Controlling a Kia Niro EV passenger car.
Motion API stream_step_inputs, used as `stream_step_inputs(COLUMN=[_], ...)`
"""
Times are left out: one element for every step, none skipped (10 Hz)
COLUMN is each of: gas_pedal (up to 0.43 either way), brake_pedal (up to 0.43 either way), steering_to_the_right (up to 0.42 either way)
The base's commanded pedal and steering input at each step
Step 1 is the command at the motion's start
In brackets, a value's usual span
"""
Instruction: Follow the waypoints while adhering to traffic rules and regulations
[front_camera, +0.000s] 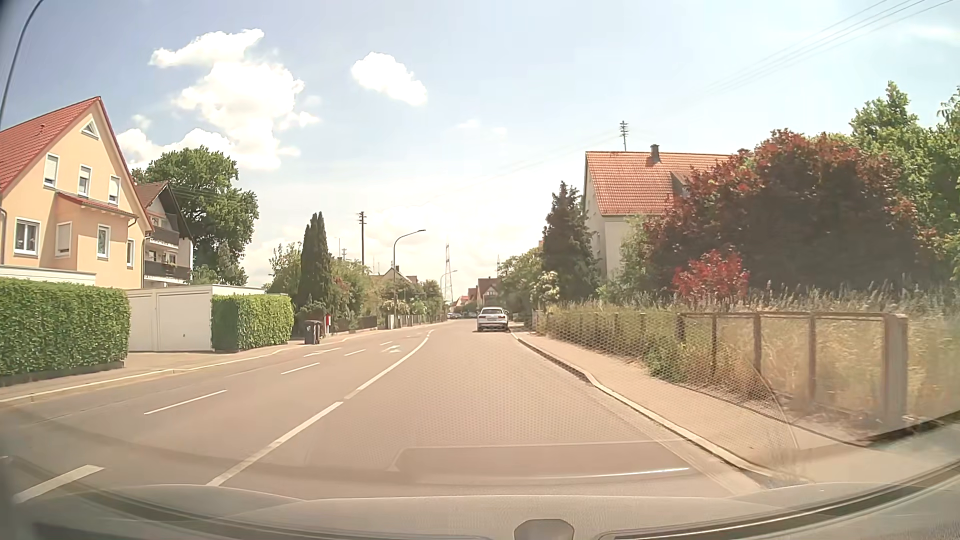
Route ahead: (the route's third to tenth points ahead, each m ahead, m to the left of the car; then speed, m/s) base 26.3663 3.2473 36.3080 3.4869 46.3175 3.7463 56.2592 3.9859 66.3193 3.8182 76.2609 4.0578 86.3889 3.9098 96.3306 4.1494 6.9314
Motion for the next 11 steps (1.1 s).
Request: stream_step_inputs(gas_pedal=[0.220, 0.220, 0.220, 0.220, 0.220, 0.220, 0.220, 0.220, 0.209, 0.209, 0.209], brake_pedal=[0.000, 0.000, 0.000, 0.000, 0.000, 0.000, 0.000, 0.000, 0.000, 0.000, 0.000], steering_to_the_right=[-0.047, -0.042, -0.037, -0.030, -0.027, -0.025, -0.023, -0.021, -0.016, -0.014, -0.012])
